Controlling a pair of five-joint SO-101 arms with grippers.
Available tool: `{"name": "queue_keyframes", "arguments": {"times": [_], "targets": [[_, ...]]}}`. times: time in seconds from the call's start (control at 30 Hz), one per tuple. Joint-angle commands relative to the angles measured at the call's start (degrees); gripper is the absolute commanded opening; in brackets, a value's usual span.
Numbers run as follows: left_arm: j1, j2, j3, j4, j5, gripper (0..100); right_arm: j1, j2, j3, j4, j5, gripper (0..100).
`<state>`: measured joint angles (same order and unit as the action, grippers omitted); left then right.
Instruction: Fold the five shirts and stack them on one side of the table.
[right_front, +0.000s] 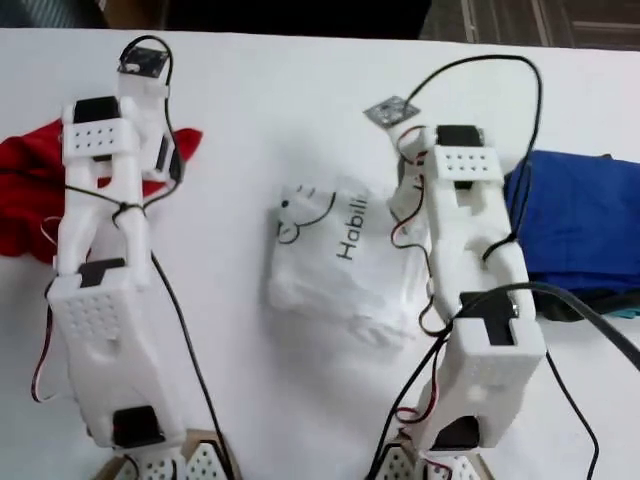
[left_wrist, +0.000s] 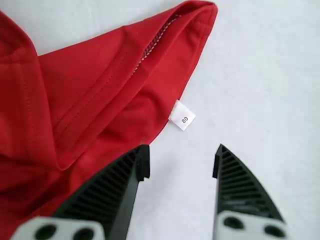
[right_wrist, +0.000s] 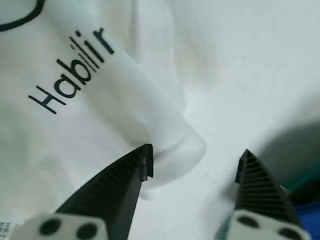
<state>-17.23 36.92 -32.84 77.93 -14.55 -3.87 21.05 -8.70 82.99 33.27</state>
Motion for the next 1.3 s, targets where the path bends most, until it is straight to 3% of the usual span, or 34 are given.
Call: {"name": "queue_keyframes", "arguments": {"times": [0.0,0.4,0.67,1.27], "targets": [[-0.44,-0.70,-0.40,-0.88,-0.18,23,1.27,1.36,-3.16,2.24,0.00,27.7],[-0.44,-0.70,-0.48,-0.88,-0.18,23,0.84,7.96,-3.16,5.85,0.00,26.9],[-0.44,-0.70,-0.48,-0.88,-0.18,23,1.10,7.87,-3.25,6.73,0.00,2.2],[-0.44,-0.70,-0.13,-1.67,-0.18,23,0.40,2.24,-20.40,14.64,0.00,2.0]]}}
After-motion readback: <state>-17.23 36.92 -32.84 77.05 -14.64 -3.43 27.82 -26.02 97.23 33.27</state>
